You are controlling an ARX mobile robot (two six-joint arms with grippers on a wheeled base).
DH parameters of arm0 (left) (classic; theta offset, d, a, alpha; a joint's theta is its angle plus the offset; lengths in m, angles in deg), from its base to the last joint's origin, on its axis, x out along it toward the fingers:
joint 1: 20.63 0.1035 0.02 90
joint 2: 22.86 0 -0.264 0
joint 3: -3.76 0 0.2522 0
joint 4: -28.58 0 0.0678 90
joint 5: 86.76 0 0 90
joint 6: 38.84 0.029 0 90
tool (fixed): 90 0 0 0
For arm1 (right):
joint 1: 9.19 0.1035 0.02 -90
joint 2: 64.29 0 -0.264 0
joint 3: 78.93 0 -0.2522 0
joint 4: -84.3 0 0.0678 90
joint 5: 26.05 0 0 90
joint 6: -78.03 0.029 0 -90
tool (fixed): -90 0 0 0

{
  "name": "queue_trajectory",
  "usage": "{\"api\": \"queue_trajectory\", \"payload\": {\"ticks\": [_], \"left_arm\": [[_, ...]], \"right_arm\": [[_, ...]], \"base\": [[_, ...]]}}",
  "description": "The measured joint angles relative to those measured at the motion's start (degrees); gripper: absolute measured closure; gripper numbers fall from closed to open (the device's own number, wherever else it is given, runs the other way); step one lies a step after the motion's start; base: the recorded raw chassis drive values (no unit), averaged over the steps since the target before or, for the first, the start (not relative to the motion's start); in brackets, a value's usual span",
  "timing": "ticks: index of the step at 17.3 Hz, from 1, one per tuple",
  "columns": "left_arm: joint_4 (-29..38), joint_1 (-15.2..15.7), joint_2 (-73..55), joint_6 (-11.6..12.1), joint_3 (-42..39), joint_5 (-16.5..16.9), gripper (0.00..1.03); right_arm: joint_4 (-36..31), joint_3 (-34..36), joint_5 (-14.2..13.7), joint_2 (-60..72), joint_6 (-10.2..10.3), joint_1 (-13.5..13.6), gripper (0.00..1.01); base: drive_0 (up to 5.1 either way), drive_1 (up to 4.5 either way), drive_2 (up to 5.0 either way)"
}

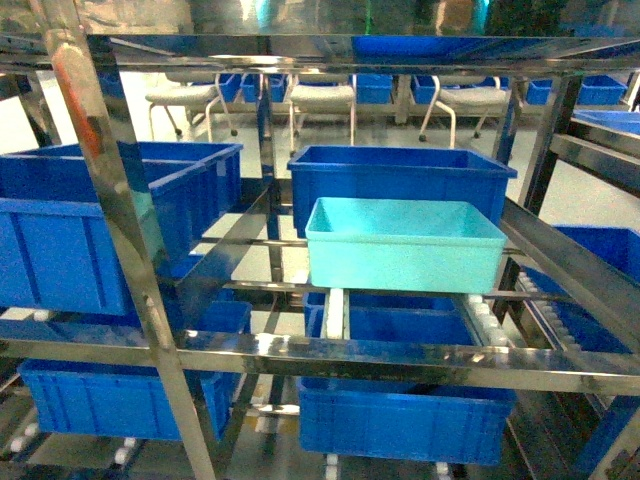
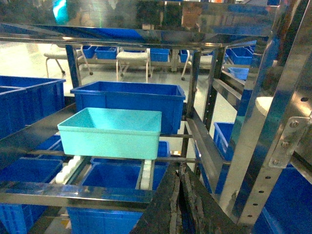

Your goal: Organize blue bins on left shelf correctly

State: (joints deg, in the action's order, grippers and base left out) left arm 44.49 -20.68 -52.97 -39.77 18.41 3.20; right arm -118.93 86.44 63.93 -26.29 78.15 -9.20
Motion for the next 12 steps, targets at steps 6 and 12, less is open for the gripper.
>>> {"api": "queue_trajectory", "payload": {"ticks": [6, 12], "left_arm": [[-9.35, 0.0, 9.81, 0.0, -0.02, 0.0, 1.01], [-14.29, 0.0, 14.84, 0.02, -0.02, 0.0, 1.01]], "right_arm": [[11.17, 0.04, 0.02, -12.04, 0.0, 0.0, 0.99], [16.98, 0.07, 0.02, -18.14, 0.0, 0.0, 0.99]], "base": [[0.0, 0.0, 0.0], [0.0, 0.0, 0.0]]}}
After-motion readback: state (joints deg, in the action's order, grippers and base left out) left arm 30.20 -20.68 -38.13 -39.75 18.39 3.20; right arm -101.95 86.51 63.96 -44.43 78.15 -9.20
